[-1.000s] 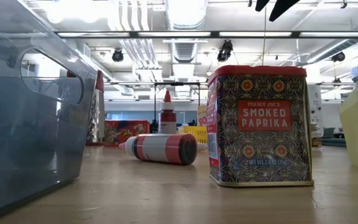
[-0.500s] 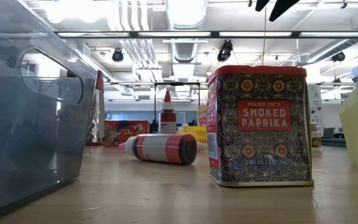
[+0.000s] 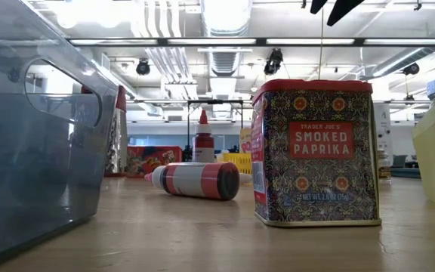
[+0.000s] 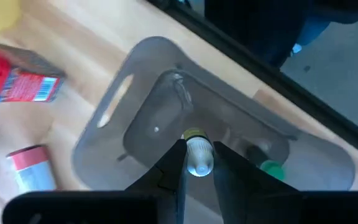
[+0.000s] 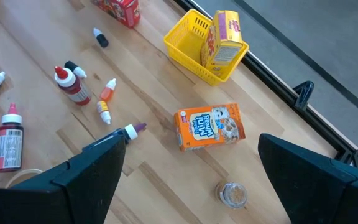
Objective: Pick & Place Kitchen Items
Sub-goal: Put the light green food coloring bottle into the black bin
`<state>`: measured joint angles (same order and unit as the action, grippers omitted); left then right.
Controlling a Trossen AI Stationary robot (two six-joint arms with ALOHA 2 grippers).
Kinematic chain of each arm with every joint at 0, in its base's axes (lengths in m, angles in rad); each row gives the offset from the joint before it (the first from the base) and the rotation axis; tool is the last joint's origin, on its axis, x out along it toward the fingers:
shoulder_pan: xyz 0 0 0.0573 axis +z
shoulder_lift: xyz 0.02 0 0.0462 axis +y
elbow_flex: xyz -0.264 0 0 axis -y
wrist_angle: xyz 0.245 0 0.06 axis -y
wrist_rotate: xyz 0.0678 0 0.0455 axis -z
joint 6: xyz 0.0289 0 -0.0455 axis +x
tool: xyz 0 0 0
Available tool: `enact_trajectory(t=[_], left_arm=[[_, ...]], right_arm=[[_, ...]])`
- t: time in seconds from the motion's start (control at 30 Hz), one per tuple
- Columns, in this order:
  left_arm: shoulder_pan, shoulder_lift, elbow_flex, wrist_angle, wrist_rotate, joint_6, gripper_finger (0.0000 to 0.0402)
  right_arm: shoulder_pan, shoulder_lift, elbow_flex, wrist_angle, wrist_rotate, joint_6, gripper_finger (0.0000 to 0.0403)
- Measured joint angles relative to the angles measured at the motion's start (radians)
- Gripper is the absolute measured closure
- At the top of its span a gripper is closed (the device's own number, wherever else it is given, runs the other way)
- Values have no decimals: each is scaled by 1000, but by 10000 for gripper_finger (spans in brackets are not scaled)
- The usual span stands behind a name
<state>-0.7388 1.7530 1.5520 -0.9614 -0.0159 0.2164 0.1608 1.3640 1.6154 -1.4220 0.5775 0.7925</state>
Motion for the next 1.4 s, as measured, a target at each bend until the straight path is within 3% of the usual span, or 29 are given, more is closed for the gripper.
enact_trajectory(t=[0.5,1.4], left_arm=[[-106,68,-3,18,-18,-93,337],[-125,68,-165,166,-24,-169,337]], right_arm=[[0,0,0,1,0,0,39],[0,0,0,16,0,0,39]])
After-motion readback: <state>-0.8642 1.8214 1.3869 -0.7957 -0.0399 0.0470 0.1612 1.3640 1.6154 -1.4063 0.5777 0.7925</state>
